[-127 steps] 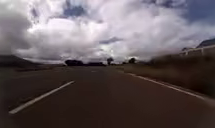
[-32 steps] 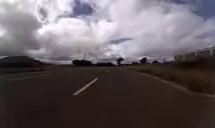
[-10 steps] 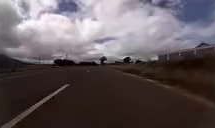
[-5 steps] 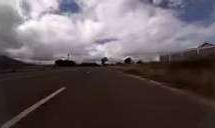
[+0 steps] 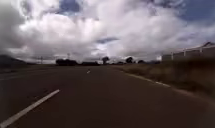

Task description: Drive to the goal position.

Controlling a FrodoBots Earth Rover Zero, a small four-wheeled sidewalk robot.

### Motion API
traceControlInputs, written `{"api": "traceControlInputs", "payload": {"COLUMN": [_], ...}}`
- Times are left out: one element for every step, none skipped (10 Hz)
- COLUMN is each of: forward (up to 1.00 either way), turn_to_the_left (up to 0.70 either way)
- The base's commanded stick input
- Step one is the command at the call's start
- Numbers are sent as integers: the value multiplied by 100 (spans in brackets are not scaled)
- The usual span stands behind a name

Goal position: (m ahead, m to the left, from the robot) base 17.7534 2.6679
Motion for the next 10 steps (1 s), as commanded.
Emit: {"api": "traceControlInputs", "payload": {"forward": [70, 70, 70, 70, 70, 70, 70, 70, 70, 70], "turn_to_the_left": [9, 3, 0, 0, 0, 0, 0, 0, 0, 0]}}
